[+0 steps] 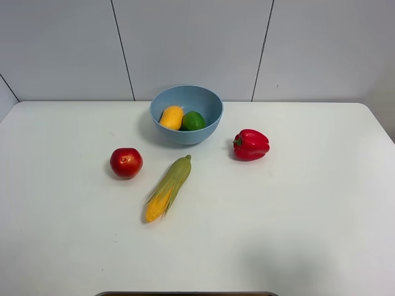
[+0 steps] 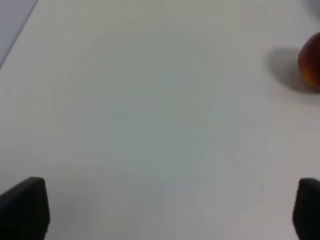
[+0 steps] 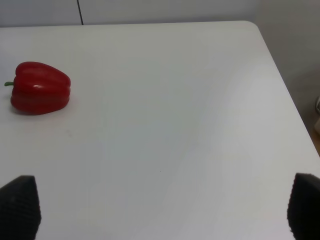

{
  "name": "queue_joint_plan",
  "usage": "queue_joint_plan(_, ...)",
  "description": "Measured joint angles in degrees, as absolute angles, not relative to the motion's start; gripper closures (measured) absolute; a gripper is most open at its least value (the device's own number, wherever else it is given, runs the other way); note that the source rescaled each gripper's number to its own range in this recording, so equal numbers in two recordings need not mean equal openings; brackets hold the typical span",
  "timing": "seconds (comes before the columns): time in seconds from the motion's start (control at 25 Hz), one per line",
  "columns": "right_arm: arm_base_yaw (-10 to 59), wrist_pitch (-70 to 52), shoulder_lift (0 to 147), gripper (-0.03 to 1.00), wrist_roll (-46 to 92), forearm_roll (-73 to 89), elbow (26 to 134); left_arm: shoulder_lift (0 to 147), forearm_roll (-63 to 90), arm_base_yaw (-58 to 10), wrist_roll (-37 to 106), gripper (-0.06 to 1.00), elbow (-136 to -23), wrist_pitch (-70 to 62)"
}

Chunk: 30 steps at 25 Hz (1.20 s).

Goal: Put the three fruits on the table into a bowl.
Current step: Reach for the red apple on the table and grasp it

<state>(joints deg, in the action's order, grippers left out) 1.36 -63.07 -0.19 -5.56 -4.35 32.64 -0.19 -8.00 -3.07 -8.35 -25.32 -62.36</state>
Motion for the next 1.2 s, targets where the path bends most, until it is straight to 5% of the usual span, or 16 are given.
queue_joint_plan(0.48, 1.4, -63.1, -0.2, -0.03, -5.6, -4.3, 32.6, 2.7, -7.8, -3.1, -8.4, -0.05, -26.1, -62.4)
queue_joint_plan(1.2, 1.4, -63.1, -0.2, -0.03, -5.6, -4.3, 32.6, 37.3, -7.6, -3.1, -3.8, -0.05, -50.8, -62.3)
